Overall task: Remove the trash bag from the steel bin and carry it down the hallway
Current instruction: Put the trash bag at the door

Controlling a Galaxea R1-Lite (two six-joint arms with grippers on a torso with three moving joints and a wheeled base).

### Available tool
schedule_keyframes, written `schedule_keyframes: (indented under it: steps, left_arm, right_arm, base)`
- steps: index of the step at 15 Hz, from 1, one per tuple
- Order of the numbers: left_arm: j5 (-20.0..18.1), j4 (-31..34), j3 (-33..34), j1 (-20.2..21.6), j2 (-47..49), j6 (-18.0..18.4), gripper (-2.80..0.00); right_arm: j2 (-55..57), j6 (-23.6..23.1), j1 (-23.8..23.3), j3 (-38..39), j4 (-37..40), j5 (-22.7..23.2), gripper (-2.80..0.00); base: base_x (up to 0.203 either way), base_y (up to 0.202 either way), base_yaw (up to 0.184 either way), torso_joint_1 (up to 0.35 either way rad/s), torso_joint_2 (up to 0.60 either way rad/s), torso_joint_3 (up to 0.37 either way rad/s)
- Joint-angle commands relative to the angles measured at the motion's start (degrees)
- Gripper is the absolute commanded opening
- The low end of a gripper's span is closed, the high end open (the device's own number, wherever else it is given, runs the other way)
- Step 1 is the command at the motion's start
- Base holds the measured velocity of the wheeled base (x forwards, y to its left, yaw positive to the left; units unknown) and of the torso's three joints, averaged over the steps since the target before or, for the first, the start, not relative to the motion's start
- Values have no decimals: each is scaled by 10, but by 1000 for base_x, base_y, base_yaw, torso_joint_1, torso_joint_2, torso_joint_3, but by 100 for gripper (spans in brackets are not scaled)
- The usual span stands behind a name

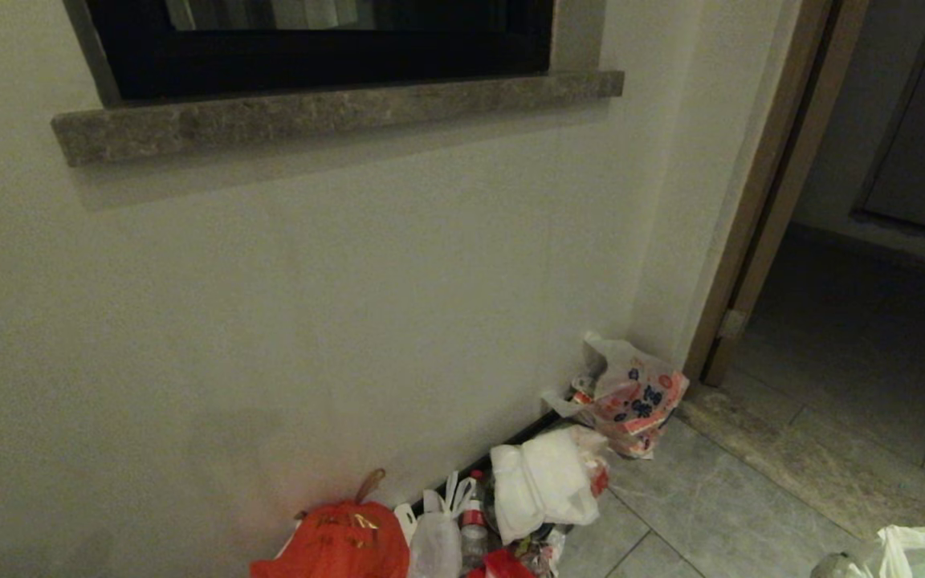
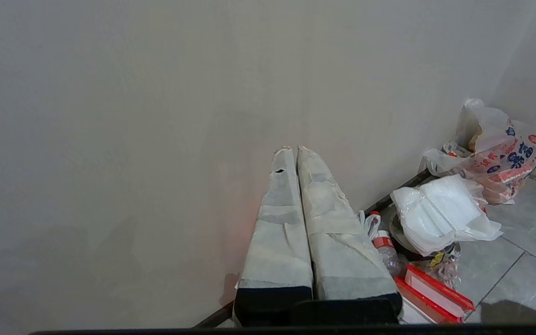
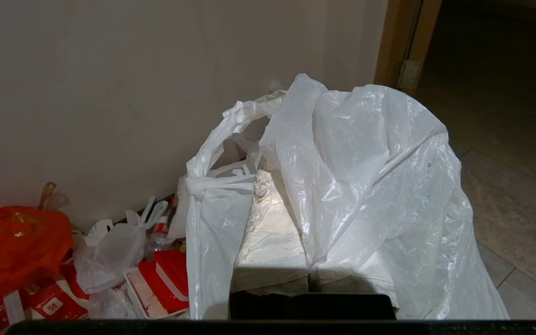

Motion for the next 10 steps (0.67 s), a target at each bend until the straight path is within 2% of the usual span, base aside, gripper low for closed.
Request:
schedule_keyframes:
  steps: [1,6,10]
  left_arm:
    - [0,0,0,0,0,0,-280]
    - [0,0,1,0,0,0,-280]
    - [0,0,1,0,0,0,-280]
  right_arm:
    - [0,0,0,0,0,0,-280]
    - [1,0,1,0,0,0,-280]
    - [0,0,0,-1,0,0,-280]
  base:
    - [0,0,0,0,0,0]
    - [0,0,0,1,-29,-29]
    - [0,0,0,29,-356,-313]
